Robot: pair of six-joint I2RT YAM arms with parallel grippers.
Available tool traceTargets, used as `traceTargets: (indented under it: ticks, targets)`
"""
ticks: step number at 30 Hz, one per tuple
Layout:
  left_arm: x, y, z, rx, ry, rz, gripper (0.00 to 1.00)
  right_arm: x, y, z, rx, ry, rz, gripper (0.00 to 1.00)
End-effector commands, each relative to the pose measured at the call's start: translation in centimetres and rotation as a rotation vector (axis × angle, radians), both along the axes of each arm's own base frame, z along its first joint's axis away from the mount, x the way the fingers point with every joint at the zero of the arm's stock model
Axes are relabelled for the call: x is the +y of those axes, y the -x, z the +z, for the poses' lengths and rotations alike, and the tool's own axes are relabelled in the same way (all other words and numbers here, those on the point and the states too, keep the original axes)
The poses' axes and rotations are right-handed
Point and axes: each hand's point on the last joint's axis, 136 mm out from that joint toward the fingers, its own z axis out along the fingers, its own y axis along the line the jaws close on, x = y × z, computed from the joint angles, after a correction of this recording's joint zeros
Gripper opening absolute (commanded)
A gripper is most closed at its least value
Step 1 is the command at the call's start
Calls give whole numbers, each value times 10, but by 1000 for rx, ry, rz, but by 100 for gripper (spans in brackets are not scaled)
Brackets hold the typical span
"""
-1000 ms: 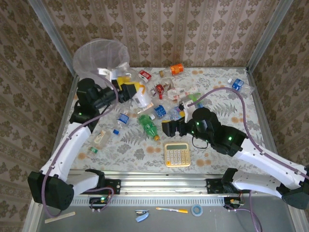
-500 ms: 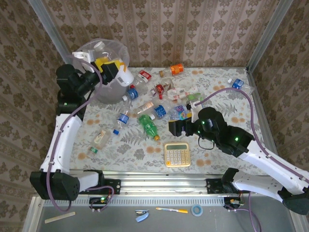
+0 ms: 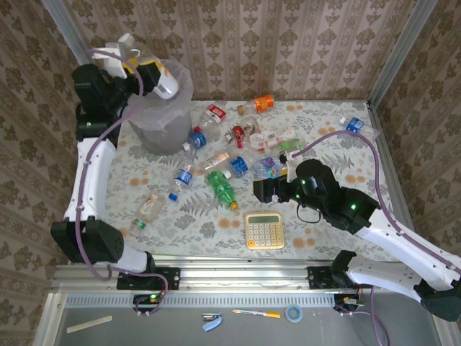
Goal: Throw the plastic bottles in the bin
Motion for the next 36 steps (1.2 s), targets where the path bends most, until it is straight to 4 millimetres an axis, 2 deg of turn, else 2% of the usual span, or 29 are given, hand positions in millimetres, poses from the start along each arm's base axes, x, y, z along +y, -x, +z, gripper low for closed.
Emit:
traceTargets:
  ticks: [1,3,6,10,13,25,30,36]
  targets:
    - [35,-19,-21,93,-95,152,100,-2,1,-1,24,-11,-14,100]
    - [39,-17,-15,92,-104,167,100,-2,1,-4,33,-12,-12,100]
    - [43,-2,4,53,-110,201,100,-3,2,-9,45,-11,-17,100]
    - [37,27,30,2,-112,183,100,-2,0,-13,46,-16,-22,100]
    - [31,49,39,-22,-111,163,100,-1,-3,-19,53,-5,-21,100]
    - [-19,131,36,-38,-107,-56,100,8,-16,-34,112,5,27,100]
    - [-27,163,28,-15,-94,-95,100,9,-20,-38,124,10,42,100]
    - [-26,195,13,17,-82,-101,100,13,-27,-47,165,16,53,100]
